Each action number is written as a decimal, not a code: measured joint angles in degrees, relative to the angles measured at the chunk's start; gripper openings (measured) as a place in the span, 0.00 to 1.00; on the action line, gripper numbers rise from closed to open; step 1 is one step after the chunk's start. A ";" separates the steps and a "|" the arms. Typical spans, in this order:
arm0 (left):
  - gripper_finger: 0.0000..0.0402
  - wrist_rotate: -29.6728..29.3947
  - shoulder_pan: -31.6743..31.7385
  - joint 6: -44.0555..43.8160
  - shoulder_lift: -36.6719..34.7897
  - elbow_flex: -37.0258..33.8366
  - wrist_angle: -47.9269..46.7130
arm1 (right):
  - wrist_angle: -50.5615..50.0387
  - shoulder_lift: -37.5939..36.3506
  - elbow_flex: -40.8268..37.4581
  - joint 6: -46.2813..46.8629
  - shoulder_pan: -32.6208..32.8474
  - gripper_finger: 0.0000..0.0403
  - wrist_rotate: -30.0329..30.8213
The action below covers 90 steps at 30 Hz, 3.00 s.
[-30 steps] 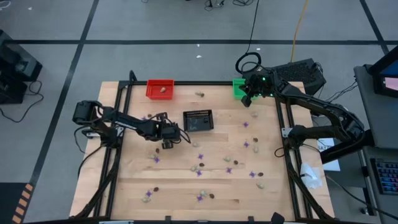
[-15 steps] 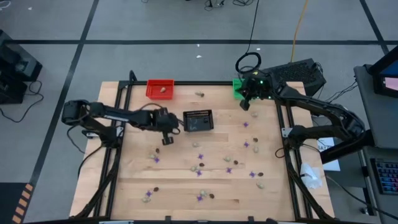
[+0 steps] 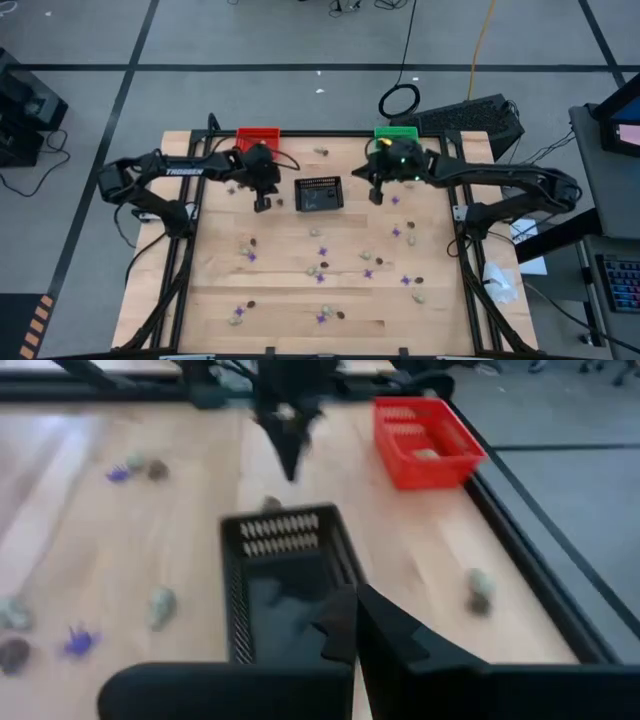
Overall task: Sort Halloween decoration
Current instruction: Put the black skull toy into the black bin
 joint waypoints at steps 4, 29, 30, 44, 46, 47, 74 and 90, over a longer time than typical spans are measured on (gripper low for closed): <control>0.00 3.47 1.20 2.74 3.50 -0.80 1.59 | 3.66 3.70 0.87 2.34 3.31 0.00 1.10; 0.00 9.46 -12.42 -4.75 3.58 -4.68 4.76 | 1.69 13.03 9.46 3.44 13.59 0.00 8.90; 0.00 9.71 -13.05 -5.33 2.53 -4.56 4.65 | 1.35 13.08 9.46 3.43 13.58 0.00 8.90; 0.19 3.57 -26.62 -20.82 -3.29 -4.40 1.54 | 0.89 13.23 9.46 2.47 13.56 0.00 8.92; 0.26 2.59 -29.30 -21.87 -3.29 -4.40 2.13 | 0.86 13.23 9.46 2.22 13.56 0.00 8.90; 0.30 2.06 -30.67 -22.00 -3.29 -4.40 2.58 | 0.89 13.23 9.46 2.03 13.56 0.00 8.91; 0.42 -14.33 -39.65 -23.37 6.55 -4.18 11.46 | 0.19 13.23 9.44 0.42 13.56 0.00 8.72; 0.13 -14.96 -38.88 -19.85 6.64 -4.18 10.95 | 0.01 13.23 9.44 -0.01 13.56 0.00 8.72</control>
